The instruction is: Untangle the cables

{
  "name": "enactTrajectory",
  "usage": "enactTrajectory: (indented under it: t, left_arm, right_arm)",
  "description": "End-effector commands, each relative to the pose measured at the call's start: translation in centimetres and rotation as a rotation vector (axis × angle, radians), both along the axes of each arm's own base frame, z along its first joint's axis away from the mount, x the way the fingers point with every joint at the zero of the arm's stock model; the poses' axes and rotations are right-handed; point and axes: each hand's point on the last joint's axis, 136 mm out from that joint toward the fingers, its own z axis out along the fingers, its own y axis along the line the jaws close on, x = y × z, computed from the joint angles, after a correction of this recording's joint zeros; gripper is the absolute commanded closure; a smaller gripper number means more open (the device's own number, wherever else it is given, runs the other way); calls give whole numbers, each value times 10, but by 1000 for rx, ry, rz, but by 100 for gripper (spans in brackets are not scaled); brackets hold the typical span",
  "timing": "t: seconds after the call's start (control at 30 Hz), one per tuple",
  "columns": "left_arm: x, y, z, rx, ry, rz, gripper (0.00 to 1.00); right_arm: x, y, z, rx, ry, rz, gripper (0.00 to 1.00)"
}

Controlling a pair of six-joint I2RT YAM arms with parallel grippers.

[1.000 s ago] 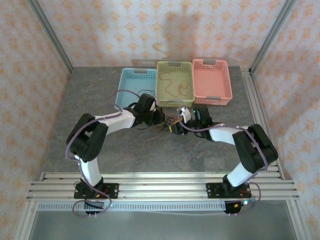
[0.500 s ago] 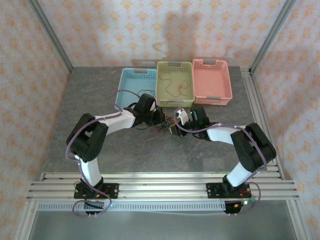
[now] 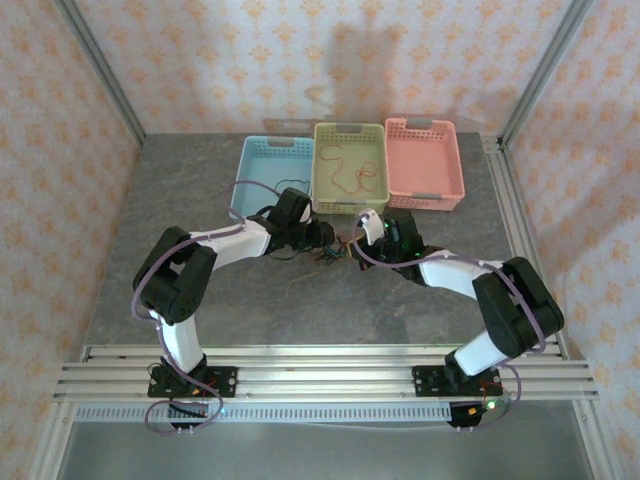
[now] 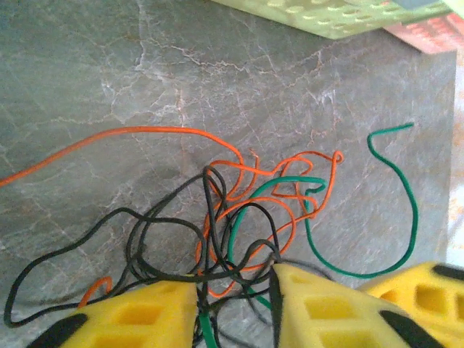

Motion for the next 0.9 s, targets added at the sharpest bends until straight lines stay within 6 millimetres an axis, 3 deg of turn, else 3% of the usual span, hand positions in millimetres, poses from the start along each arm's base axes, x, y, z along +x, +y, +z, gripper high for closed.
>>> enactTrajectory:
  t: [0.0,0.3,0.67,0.7,0.8,0.87]
  left_arm:
    - [5,3,11,-3,-41,19,59]
    - [4,3,13,-11,-49,16,35]
    - [4,1,13,-11,-49,6,32]
    - [4,1,13,-11,-49,6,32]
    - [4,0,13,-8,-47,5,33]
    - [4,1,12,-5,-45,8,34]
  right_arm:
    - [12,-10,6,-22,-43,-86,100]
    - [26,-24,0,57,75,-167,100]
    - [26,-23,4,110,99,-156,100]
    - [24,-20,8,131,82,-135,98]
    - [17,-14,18,166,16,-90,71]
    - [11,-8,23,187,-19,-51,65]
